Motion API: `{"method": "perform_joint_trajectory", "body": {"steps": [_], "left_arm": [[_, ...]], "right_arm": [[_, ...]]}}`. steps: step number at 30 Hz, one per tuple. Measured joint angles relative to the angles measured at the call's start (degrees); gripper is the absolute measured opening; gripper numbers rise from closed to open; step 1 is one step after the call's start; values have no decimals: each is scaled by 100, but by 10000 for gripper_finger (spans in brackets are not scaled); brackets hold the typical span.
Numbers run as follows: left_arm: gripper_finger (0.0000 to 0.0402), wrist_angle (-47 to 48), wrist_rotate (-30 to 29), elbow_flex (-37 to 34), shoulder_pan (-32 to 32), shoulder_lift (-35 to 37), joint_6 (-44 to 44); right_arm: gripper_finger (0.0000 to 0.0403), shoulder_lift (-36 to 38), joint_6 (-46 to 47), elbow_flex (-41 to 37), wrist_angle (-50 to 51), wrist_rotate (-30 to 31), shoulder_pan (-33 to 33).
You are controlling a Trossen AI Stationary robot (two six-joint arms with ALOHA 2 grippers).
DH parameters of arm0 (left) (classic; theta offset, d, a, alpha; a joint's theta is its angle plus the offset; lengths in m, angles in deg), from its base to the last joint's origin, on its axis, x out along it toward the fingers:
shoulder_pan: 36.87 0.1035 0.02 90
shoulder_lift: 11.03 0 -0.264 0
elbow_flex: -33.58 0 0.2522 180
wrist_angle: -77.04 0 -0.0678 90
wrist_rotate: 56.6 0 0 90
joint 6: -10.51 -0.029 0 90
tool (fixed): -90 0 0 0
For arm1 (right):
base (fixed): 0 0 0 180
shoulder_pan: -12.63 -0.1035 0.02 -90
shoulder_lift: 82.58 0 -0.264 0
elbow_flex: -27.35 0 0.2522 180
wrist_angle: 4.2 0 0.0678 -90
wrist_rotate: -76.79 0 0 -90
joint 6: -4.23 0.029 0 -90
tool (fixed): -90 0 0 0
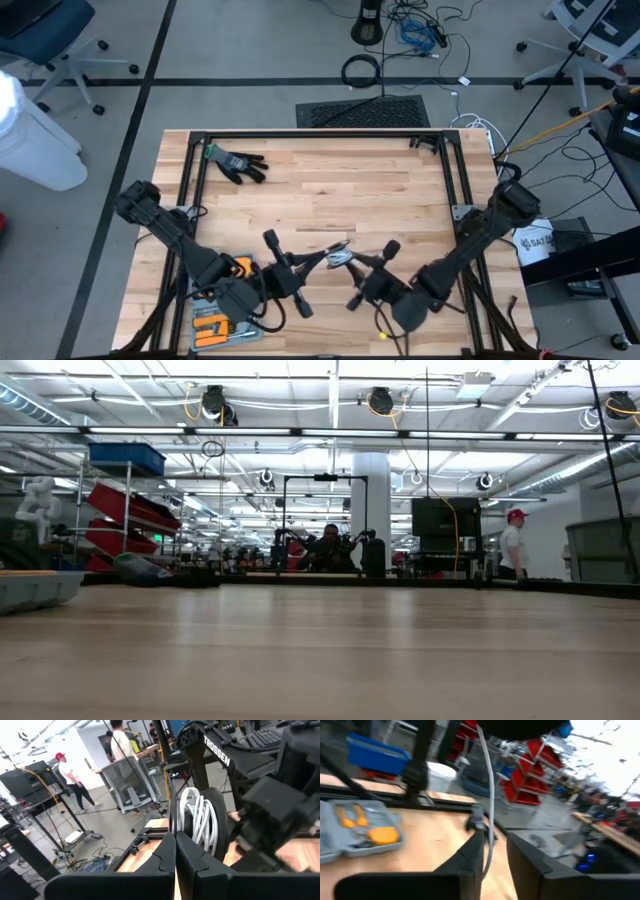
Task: Coil cords
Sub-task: Coil the white cable wire into the spool
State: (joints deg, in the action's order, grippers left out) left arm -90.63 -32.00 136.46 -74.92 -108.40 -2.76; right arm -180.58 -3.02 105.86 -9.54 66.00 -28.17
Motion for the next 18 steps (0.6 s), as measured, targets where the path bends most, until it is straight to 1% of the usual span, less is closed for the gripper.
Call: {"method": "perform_joint_trajectory", "body": {"steps": [2,5,7,11,13,16,18], "left_arm": [[0,207,17,0,-71,100,205],[0,644,265,0,-163,269,653],[0,941,476,0,-208,347,908],[0,1428,1017,0,-249,417,1100],[0,1663,1381,0,-249,417,1265],[0,1976,1794,0,-249,417,1478],[0,2154,1931,0,-254,417,1641]], "right_arm": [[81,60,435,0,246,-52,-189],[99,152,1302,0,866,-395,-510],[107,189,1882,0,1362,-883,-707],[112,190,2906,0,2237,-2174,-994],[109,190,3406,0,2546,-2577,-1109],[105,190,3691,-2,2742,-2649,-1280],[103,190,3600,-2,2753,-2361,-1370]]}}
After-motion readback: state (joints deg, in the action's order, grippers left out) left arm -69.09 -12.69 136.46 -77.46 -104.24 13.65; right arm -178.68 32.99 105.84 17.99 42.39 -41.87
